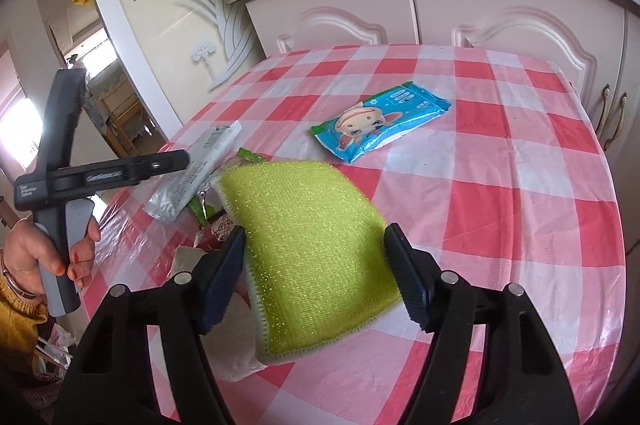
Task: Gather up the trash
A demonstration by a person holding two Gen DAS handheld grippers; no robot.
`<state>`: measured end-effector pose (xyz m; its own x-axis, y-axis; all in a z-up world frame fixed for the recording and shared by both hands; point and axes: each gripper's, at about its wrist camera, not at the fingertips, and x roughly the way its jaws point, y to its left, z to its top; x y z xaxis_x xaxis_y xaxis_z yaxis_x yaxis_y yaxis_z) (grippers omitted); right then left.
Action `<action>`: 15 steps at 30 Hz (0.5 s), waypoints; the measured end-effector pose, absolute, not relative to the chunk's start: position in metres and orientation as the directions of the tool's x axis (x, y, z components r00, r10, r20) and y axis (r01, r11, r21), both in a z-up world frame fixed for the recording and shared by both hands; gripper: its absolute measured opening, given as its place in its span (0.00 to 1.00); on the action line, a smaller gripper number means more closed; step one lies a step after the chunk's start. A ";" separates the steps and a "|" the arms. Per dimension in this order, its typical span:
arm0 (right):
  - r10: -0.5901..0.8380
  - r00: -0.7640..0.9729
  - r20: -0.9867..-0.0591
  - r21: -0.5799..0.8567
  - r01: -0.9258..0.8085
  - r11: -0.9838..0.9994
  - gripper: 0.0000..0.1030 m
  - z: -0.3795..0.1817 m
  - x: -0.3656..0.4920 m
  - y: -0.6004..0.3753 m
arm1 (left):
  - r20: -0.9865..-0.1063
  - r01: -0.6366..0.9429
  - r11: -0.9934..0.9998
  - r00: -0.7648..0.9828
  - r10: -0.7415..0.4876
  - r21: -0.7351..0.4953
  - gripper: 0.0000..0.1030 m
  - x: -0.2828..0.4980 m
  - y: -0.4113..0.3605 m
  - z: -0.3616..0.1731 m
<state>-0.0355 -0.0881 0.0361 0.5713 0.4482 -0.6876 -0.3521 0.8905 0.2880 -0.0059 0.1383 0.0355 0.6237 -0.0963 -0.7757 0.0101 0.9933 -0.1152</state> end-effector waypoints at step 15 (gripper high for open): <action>0.447 0.588 -0.675 0.299 -0.336 0.893 0.67 0.039 -0.036 -0.091 | -0.806 0.026 0.998 0.589 -0.056 -0.050 0.68 0.007 0.135 0.011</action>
